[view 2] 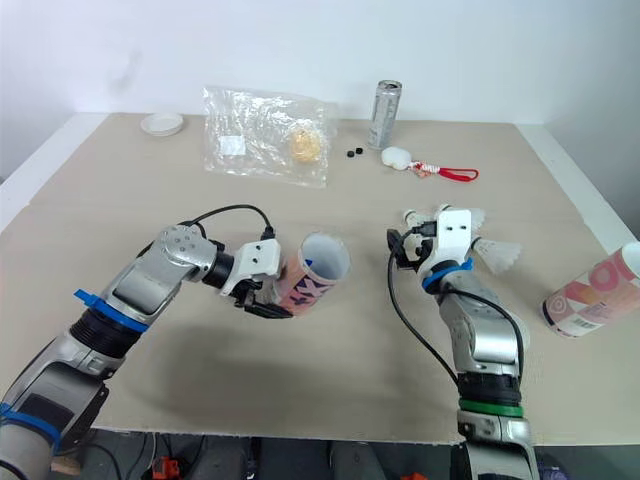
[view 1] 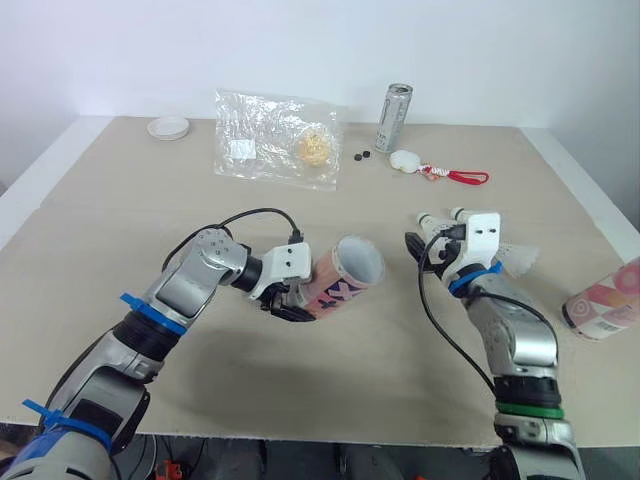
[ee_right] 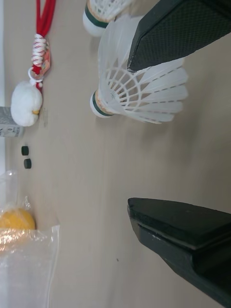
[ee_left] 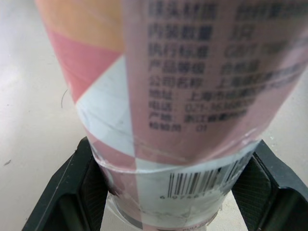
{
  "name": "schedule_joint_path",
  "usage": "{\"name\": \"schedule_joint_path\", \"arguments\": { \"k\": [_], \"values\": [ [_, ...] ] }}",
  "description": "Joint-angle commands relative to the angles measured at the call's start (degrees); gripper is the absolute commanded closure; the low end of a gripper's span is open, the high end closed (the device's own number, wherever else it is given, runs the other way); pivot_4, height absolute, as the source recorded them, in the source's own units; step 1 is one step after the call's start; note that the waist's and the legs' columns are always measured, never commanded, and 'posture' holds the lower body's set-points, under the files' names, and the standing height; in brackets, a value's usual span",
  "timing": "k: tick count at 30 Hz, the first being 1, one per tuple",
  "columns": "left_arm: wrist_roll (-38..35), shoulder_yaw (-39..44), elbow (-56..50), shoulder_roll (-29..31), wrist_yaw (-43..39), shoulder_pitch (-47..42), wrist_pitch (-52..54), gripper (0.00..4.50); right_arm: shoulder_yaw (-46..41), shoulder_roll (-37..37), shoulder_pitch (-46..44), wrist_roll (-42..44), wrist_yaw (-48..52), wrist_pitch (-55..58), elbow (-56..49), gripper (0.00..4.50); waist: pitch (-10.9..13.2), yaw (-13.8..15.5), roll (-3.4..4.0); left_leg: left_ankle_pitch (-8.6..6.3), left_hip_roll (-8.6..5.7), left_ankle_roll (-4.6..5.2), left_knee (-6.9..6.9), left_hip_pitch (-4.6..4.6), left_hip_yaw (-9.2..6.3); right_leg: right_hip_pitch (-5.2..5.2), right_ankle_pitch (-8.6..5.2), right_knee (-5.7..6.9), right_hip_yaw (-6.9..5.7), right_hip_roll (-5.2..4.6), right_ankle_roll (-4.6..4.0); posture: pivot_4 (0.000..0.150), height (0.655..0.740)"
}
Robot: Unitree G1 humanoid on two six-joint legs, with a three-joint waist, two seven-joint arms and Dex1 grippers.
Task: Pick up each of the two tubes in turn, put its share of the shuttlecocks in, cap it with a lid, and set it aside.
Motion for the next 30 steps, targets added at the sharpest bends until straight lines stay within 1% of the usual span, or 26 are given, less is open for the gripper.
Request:
{"name": "schedule_joint_path", "arguments": {
  "k": [1, 5, 7, 9, 10, 11, 12, 13, 15, 16, 19, 22, 24, 26, 28, 30],
  "values": [
    [0.67, 0.09, -1.03, 0.02, 1.15, -0.36, 1.43, 1.55, -0.23, 0.25, -3.26, -0.16, 0.74, -2.67, 3.24, 0.0, 0.0, -0.08, 0.0, 0.01, 0.0, 0.01, 0.01, 0.01, 0.01, 0.0, 0.02, 0.0, 0.01, 0.0, 0.01, 0.15, 0.74],
    [0.47, 0.13, -2.0, 0.04, 1.34, -0.05, 1.99, 1.55, -0.68, 1.31, -6.47, -0.78, -0.21, -4.37, 9.03, 0.0, 0.0, -0.14, 0.01, 0.06, 0.01, 0.07, 0.04, 0.0, 0.02, -0.01, 0.12, 0.0, 0.01, 0.01, 0.01, 0.15, 0.74],
    [0.46, 0.12, -2.37, 0.09, 1.53, 0.26, 2.15, 1.55, -0.39, 1.4, -7.93, -1.43, -0.31, -5.54, 11.47, 0.54, 0.01, -0.13, 0.02, 0.07, 0.01, 0.08, 0.05, 0.0, 0.03, -0.01, 0.15, -0.01, 0.02, 0.0, 0.01, 0.15, 0.74],
    [0.45, 0.09, -2.67, 0.19, 1.72, 0.55, 2.23, 1.55, -0.35, 1.62, -9.18, -1.62, -0.41, -6.15, 13.19, 1.28, 0.01, -0.14, 0.02, 0.08, 0.01, 0.09, 0.05, -0.01, 0.03, -0.01, 0.15, 0.0, 0.02, 0.0, 0.01, 0.15, 0.74],
    [0.42, 0.07, -2.8, 0.22, 1.78, 0.63, 2.31, 1.55, -0.24, 1.63, -9.63, -1.89, -0.36, -6.55, 13.88, 1.95, 0.01, -0.14, 0.02, 0.08, 0.01, 0.09, 0.05, -0.01, 0.03, -0.01, 0.15, -0.01, 0.02, 0.0, 0.01, 0.15, 0.74],
    [0.37, 0.09, -2.87, 0.21, 1.86, 0.68, 2.42, 1.55, -0.17, 1.6, -10.09, -2.37, -0.68, -6.93, 14.75, 2.42, 0.01, -0.14, 0.02, 0.08, 0.01, 0.09, 0.05, -0.02, 0.03, -0.02, 0.15, -0.01, 0.02, 0.0, 0.01, 0.15, 0.74],
    [0.32, 0.13, -2.92, 0.19, 1.94, 0.7, 2.51, 1.55, -0.16, 1.57, -10.45, -2.78, -1.01, -7.29, 15.61, 3.01, 0.01, -0.13, 0.02, 0.08, 0.01, 0.09, 0.04, -0.02, 0.03, -0.01, 0.13, -0.01, 0.02, 0.0, 0.01, 0.15, 0.74],
    [0.27, 0.17, -2.95, 0.16, 2.02, 0.72, 2.59, 1.55, -0.13, 1.51, -10.71, -3.1, -1.16, -7.62, 16.37, 3.37, 0.02, -0.14, 0.03, 0.08, 0.0, 0.09, 0.04, -0.02, 0.03, -0.02, 0.13, -0.01, 0.02, 0.0, 0.01, 0.15, 0.74],
    [0.21, 0.22, -2.96, 0.08, 2.17, 0.72, 2.72, 1.55, -0.19, 1.39, -11.08, -3.58, -1.21, -8.46, 17.59, 4.38, 0.02, -0.13, 0.03, 0.08, 0.0, 0.09, 0.04, -0.02, 0.03, -0.02, 0.13, -0.01, 0.02, 0.0, 0.01, 0.15, 0.74],
    [0.2, 0.22, -2.95, 0.06, 2.22, 0.7, 2.76, 1.55, -0.2, 1.29, -11.23, -3.77, -1.21, -8.86, 18.05, 4.45, 0.02, -0.13, 0.02, 0.08, 0.0, 0.09, 0.04, -0.03, 0.03, -0.02, 0.13, -0.01, 0.02, 0.0, 0.01, 0.15, 0.74],
    [-0.27, 0.58, -2.62, -0.33, 2.5, 0.62, 3.05, 1.55, 0.85, 0.27, -10.91, -4.86, 0.19, -10.03, 17.37, 4.45, 0.02, -0.14, 0.03, 0.08, 0.0, 0.09, 0.04, -0.02, 0.03, -0.02, 0.14, -0.01, 0.02, 0.01, 0.01, 0.15, 0.74],
    [-0.22, 0.55, -1.77, -0.43, 2.54, 0.42, 2.73, 1.55, 3.21, -2.24, -9.25, -6.56, 3.67, -11.22, 12.91, 4.45, 0.02, -0.13, 0.04, 0.08, 0.0, 0.09, 0.04, -0.02, 0.03, -0.02, 0.14, -0.01, 0.03, 0.0, 0.02, 0.15, 0.74],
    [-0.18, 0.52, -1.15, -0.42, 2.53, 0.25, 2.36, 1.55, 4.85, -5.16, -7.57, -7.15, 7.58, -11.86, 7.37, 4.45, 0.04, -0.07, 0.07, 0.08, 0.0, 0.09, 0.04, -0.04, 0.03, -0.02, 0.11, -0.01, 0.03, 0.0, 0.04, 0.15, 0.74],
    [-0.2, 0.52, -0.28, -0.49, 2.43, -0.15, 2.0, 1.55, 6.17, -10.57, -5.69, -7.54, 13.8, -13.96, -0.61, 4.45, 0.09, 0.02, 0.14, 0.07, -0.02, 0.08, 0.03, -0.08, 0.02, -0.03, 0.07, -0.02, 0.03, -0.01, 0.07, 0.15, 0.74],
    [-0.33, 0.56, 0.32, -0.63, 2.32, -0.45, 1.89, 1.55, 6.06, -13.98, -4.83, -6.42, 17.63, -14.48, -5.33, 4.45, 0.09, 0.0, 0.15, 0.07, -0.05, 0.08, 0.02, -0.09, 0.04, -0.04, 0.03, -0.02, 0.05, -0.04, 0.11, 0.15, 0.74],
    [-0.74, 0.81, 1.19, -0.92, 2.0, -0.9, 2.1, 1.55, 4.64, -21.68, -4.29, -2.94, 28.5, -18.92, -12.05, 4.45, 0.09, -0.01, 0.14, 0.07, -0.03, 0.08, 0.02, -0.02, 0.03, -0.01, 0.03, -0.02, 0.03, -0.02, 0.09, 0.15, 0.74]
  ]
}}
